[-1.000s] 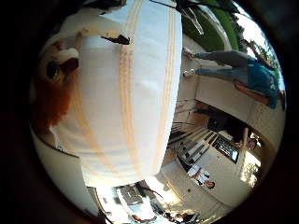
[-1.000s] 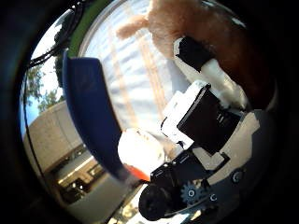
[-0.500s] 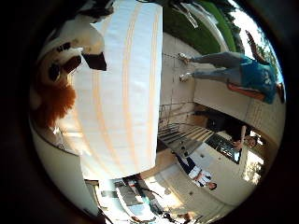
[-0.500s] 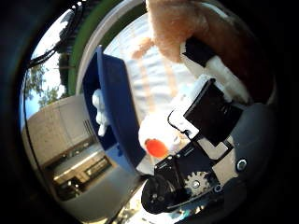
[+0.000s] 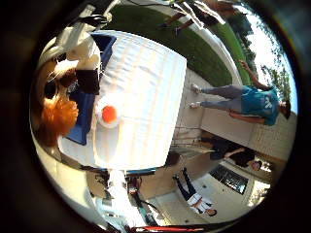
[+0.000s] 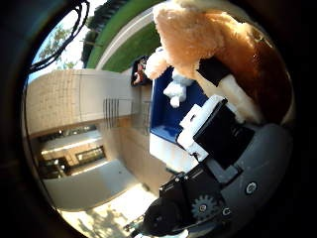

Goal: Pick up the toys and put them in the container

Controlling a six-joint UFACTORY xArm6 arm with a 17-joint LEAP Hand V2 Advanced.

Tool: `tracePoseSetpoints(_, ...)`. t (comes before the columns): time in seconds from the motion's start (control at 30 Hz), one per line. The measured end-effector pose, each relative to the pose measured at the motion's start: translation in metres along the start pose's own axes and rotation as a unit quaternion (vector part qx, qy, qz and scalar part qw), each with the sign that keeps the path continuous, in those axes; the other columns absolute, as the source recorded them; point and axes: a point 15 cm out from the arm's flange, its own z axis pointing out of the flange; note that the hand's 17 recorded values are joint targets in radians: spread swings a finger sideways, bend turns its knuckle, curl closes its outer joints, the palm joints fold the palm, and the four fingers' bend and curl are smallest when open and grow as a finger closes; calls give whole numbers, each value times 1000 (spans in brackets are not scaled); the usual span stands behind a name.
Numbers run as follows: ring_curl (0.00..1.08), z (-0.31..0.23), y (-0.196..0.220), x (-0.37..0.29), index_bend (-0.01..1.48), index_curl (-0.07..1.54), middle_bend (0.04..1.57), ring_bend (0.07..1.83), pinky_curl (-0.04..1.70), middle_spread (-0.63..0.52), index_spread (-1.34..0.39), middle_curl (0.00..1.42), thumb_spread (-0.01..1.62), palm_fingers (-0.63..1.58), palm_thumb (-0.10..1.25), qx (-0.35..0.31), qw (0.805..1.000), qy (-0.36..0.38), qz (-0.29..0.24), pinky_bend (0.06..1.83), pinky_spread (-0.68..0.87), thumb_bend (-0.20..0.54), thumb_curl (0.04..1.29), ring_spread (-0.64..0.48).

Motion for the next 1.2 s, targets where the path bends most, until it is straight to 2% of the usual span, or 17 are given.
tracePoseSetpoints(0.13,730,17,-3,-48,793,495,1182,1512,737,-192,-797,1011,1195,893,965,-19,999,2,-36,1552,155,-24,618,-71)
tracePoseSetpoints(0.23,721,43,-9,-61,798,549,1183,1524,745,-187,-791,1007,1202,875,911,-45,998,3,-43,1524,159,-34,601,-58)
tracePoseSetpoints(0.37,667,88,-13,-72,736,593,1078,1390,726,-146,-700,927,1208,754,867,-103,993,0,-53,1472,215,-33,574,-3)
tracePoseSetpoints(0.4,660,94,-10,-73,696,607,809,1300,749,-123,-588,860,1207,270,850,-118,992,0,-54,1493,245,-35,565,58)
tracePoseSetpoints(0.43,641,99,-5,-74,728,641,643,1135,759,-84,-507,786,1206,-138,843,-135,989,-1,-55,1421,287,-31,557,116)
tracePoseSetpoints(0.47,596,107,3,-75,716,624,579,1032,726,-63,-488,740,1209,-245,847,-160,985,-2,-58,1362,304,-25,554,142)
tracePoseSetpoints(0.5,507,113,10,-78,642,566,483,875,661,-32,-459,671,1209,-290,843,-183,981,-3,-62,1282,330,-25,546,181)
tracePoseSetpoints(0.57,407,118,12,-79,557,502,358,720,572,3,-442,592,1208,-304,843,-201,977,-5,-72,1141,362,-23,539,225)
tracePoseSetpoints(0.73,305,110,13,-76,359,402,157,529,434,47,-426,463,1199,-170,853,-192,977,-11,-94,909,429,-19,523,285)
tracePoseSetpoints(1.0,284,71,23,-42,245,350,135,426,343,62,-413,359,1191,-50,869,-155,985,-18,-79,762,465,-20,508,298)
tracePoseSetpoints(1.2,289,62,51,-1,219,345,155,406,304,69,-378,324,1189,6,872,-152,986,-29,-55,701,469,-21,501,292)
